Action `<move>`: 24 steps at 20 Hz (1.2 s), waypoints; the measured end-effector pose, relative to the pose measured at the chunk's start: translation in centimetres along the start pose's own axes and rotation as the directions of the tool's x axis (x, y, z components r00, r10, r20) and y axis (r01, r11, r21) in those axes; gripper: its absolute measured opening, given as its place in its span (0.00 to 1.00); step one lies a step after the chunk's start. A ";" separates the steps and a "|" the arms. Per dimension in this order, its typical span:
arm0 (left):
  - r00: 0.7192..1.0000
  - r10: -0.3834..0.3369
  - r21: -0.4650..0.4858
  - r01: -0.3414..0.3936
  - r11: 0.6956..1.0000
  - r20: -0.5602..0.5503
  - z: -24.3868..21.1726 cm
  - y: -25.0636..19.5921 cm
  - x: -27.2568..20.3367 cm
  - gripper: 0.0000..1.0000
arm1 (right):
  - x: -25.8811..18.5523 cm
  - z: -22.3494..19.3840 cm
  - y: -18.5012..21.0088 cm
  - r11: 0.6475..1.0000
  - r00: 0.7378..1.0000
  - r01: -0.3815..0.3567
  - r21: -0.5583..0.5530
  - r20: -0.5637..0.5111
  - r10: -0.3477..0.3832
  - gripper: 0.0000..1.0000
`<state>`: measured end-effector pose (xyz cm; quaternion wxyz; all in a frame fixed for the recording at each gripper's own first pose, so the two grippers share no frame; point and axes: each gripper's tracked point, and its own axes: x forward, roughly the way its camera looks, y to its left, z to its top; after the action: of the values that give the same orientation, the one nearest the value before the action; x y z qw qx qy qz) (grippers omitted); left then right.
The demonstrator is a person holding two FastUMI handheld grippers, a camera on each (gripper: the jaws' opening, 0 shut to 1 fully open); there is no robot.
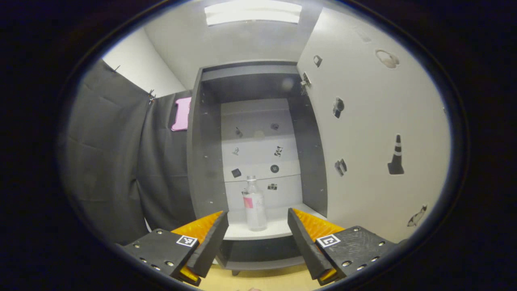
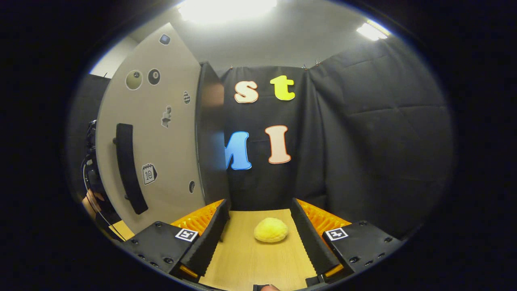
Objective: Open the cabinet door with the right hand, grasp the bottle in the cabinet with the left hand and place it on the coaster, then close the cabinet door with the right hand.
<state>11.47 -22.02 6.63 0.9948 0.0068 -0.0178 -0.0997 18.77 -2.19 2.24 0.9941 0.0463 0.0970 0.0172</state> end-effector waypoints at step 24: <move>0.990 -0.098 -0.053 0.093 0.994 -0.103 -9.0 2.0 21.1 0.89 | 4.2 -6.3 -2.2 0.935 0.928 0.353 -0.035 -0.115 -0.354 0.93</move>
<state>32.90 -24.15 -1.61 0.9883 -0.0112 0.0378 -0.1473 21.69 -3.65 -4.89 0.9736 0.0201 0.1631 -0.1587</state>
